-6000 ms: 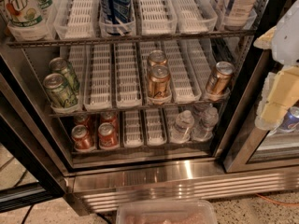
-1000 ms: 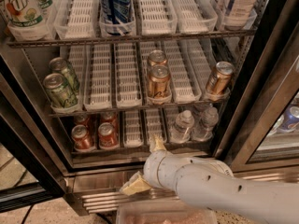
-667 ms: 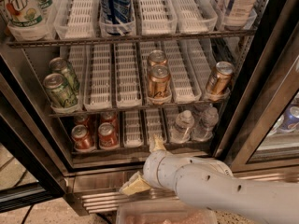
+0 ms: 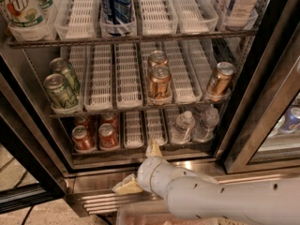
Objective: Pick coke can from bottom shelf of fridge
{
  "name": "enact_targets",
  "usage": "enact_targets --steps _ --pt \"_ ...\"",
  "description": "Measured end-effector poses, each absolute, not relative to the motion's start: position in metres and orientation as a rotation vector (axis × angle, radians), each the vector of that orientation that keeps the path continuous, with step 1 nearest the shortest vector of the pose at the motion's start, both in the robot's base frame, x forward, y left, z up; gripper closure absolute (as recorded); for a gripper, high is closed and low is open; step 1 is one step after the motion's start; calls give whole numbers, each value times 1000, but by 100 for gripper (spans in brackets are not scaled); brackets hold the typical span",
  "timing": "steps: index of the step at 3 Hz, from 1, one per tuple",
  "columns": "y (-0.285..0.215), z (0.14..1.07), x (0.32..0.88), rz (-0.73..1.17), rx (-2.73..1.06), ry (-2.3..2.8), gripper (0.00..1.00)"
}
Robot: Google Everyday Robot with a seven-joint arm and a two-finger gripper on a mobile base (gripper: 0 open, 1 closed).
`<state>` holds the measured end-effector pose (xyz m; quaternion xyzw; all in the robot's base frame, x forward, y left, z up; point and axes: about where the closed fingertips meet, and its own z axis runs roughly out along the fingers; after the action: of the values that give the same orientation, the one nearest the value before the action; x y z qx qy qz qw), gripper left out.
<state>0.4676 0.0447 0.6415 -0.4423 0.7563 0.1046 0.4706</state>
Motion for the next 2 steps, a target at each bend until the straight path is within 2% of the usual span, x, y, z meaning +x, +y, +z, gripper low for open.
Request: enact_targets --steps 2 --pt "84 621 486 280 -846 1856 0"
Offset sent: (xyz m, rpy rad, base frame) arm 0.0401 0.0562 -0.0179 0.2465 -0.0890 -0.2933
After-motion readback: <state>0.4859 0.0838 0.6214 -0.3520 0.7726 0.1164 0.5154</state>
